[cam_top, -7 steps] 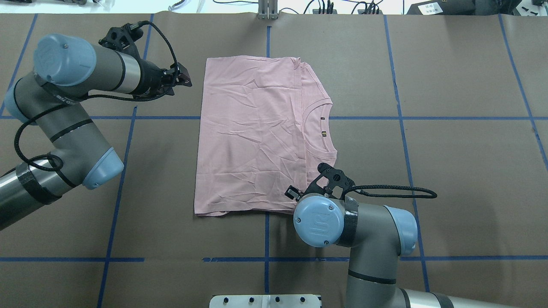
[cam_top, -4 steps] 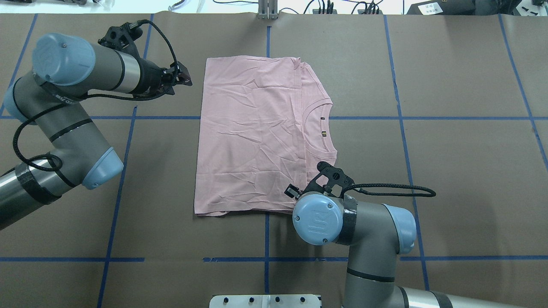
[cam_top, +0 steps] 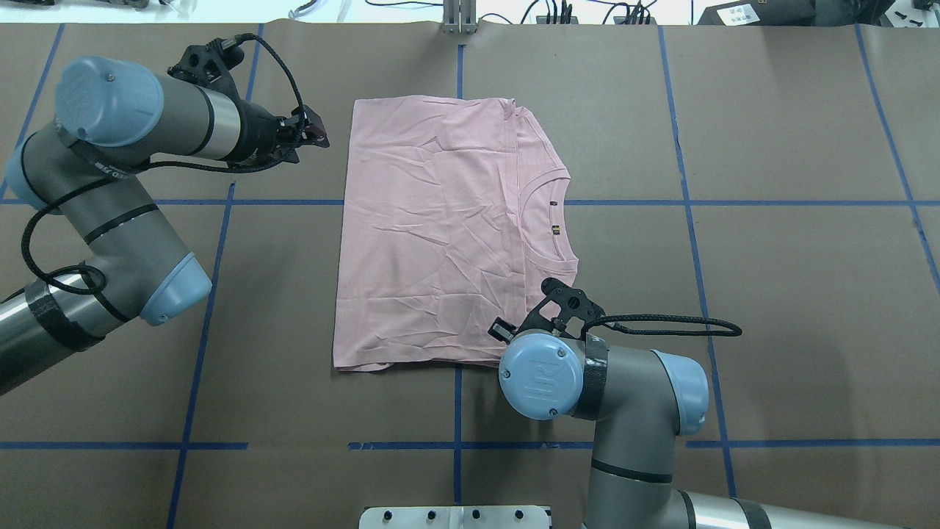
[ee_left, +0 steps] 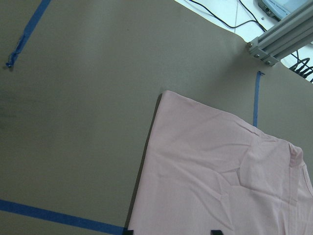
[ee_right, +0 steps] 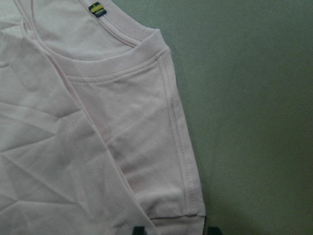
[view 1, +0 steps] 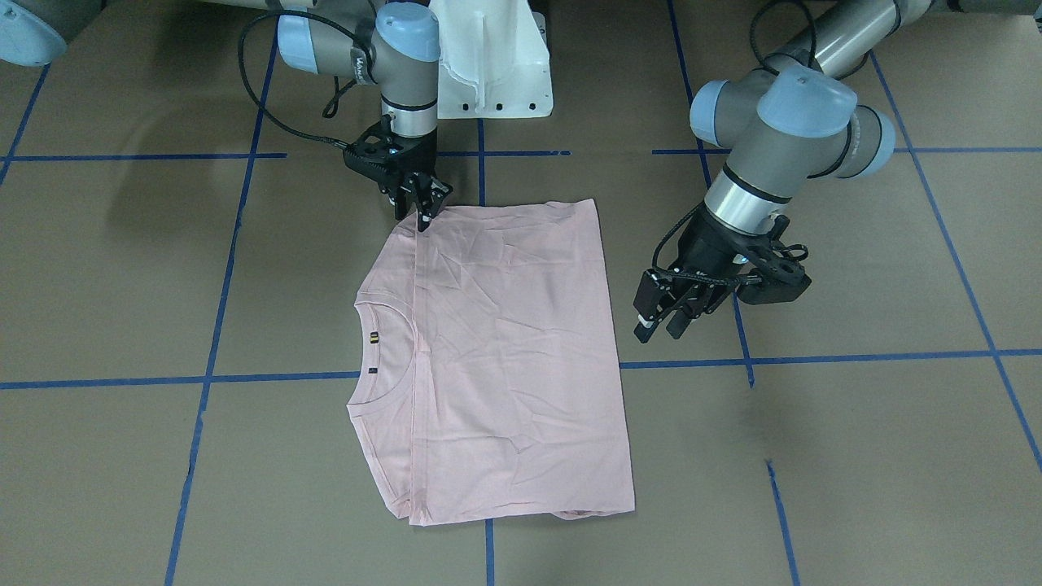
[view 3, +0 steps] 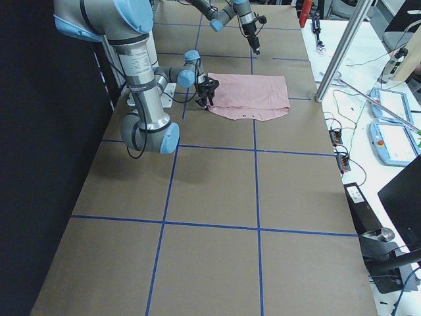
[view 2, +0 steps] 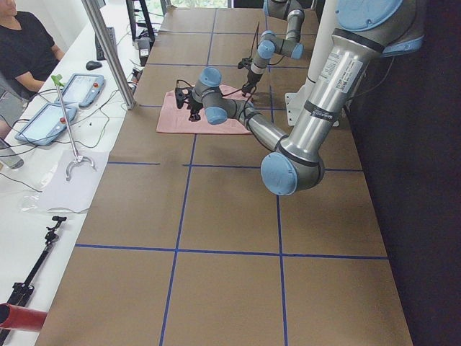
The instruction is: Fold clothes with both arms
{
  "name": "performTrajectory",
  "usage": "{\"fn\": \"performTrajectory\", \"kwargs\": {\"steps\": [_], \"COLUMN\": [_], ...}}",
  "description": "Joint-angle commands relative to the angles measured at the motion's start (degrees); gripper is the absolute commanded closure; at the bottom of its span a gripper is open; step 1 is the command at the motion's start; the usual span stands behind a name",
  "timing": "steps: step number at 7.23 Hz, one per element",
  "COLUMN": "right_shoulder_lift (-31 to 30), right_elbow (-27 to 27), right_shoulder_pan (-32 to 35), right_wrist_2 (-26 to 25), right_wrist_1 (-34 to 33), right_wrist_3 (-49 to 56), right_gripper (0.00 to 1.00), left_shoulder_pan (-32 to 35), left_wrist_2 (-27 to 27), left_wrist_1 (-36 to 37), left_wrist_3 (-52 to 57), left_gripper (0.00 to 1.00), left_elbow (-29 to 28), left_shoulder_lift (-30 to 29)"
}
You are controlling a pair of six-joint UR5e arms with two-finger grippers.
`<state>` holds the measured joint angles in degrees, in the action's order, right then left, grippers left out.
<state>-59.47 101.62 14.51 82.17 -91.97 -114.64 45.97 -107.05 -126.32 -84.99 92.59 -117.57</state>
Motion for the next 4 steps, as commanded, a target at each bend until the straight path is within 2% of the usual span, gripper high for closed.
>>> {"fn": "performTrajectory", "kwargs": {"steps": [1,3,4], "right_shoulder_lift": [0.1,0.1,0.1], "right_elbow": [0.0,-0.1,0.2], "right_shoulder_pan": [0.0,0.0,0.0], "right_wrist_2": [0.1,0.1,0.3], "right_wrist_1": [0.0,0.0,0.0], "right_wrist_3": [-0.1,-0.1,0.1], "right_gripper": [0.82,1.00,1.00], "left_shoulder_pan": [0.0,0.0,0.0], "left_wrist_2": [0.0,0.0,0.0], "left_wrist_1": [0.4,1.3,2.5], "left_wrist_3": [0.0,0.0,0.0], "left_gripper": [0.39,0.39,0.39], "left_elbow": [0.3,0.9,1.7], "left_shoulder_lift": [0.0,0.1,0.1]}}
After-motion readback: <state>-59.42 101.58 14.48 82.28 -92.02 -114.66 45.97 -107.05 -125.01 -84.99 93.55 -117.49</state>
